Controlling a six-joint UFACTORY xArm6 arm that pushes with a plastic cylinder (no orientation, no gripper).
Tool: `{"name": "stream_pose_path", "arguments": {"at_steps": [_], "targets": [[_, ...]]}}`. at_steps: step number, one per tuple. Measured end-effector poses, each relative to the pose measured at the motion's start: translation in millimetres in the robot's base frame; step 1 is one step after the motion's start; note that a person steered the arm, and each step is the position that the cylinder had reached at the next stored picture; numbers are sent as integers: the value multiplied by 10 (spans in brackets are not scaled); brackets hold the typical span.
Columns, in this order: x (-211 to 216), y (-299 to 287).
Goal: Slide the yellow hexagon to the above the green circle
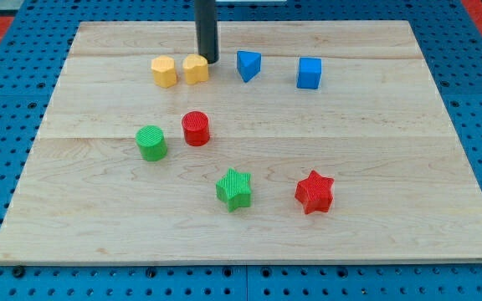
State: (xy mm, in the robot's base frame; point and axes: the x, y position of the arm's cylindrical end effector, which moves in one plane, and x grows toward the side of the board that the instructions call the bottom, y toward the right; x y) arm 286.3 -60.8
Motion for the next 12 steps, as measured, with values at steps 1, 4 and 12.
{"name": "stream_pose_path", "arguments": {"at_steps": [1, 4, 12], "targets": [[-130, 274], [99, -600], [1135, -1667]]}}
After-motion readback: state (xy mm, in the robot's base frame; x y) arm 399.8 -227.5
